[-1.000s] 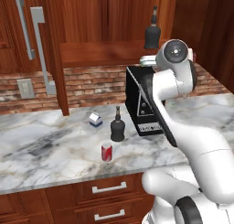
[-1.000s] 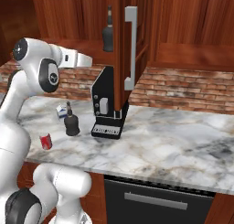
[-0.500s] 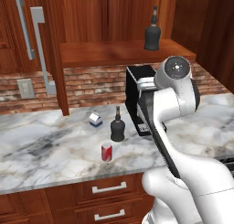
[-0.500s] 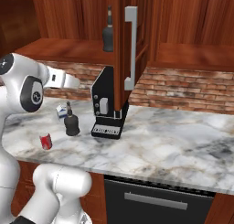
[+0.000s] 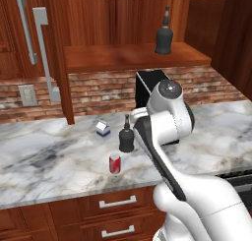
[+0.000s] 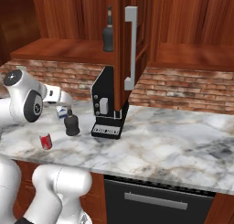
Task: Sort all alcoholic drinks to one cabinet, and non-alcoholic drinks to the other.
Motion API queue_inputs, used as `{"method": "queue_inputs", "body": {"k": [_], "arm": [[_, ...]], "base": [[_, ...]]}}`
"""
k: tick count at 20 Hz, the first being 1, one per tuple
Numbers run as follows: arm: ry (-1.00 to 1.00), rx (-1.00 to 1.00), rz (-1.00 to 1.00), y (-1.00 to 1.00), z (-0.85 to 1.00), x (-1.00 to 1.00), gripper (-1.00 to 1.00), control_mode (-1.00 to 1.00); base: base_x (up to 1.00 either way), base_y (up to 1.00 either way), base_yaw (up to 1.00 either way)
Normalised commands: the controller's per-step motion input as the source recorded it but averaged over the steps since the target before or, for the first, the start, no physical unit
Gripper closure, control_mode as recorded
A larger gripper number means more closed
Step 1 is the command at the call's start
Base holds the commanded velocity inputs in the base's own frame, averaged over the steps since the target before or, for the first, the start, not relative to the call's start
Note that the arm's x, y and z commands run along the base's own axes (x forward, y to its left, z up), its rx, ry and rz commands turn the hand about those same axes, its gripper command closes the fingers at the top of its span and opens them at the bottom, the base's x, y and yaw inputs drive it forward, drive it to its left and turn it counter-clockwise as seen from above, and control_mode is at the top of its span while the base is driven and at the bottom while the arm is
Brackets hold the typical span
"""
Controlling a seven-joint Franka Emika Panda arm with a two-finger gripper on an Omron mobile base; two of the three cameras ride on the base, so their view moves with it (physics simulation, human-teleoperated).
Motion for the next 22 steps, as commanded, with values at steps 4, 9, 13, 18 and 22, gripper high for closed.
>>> {"method": "queue_inputs", "body": {"k": [4,9,13,18,22], "arm": [[0.11,0.0,0.19,0.48,-0.82,0.38,-1.0,-1.0],[0.06,0.0,0.13,0.27,-0.66,0.44,-1.0,-1.0],[0.02,0.0,0.08,0.06,-0.4,0.53,-1.0,-1.0],[0.0,0.0,0.03,0.0,-0.22,0.36,-1.0,-1.0],[0.0,0.0,0.0,0.0,-0.21,0.38,-1.0,-1.0]], "base": [[0.0,0.0,0.0],[0.0,0.0,0.0],[0.0,0.0,0.0],[0.0,0.0,0.0],[0.0,0.0,0.0]]}}
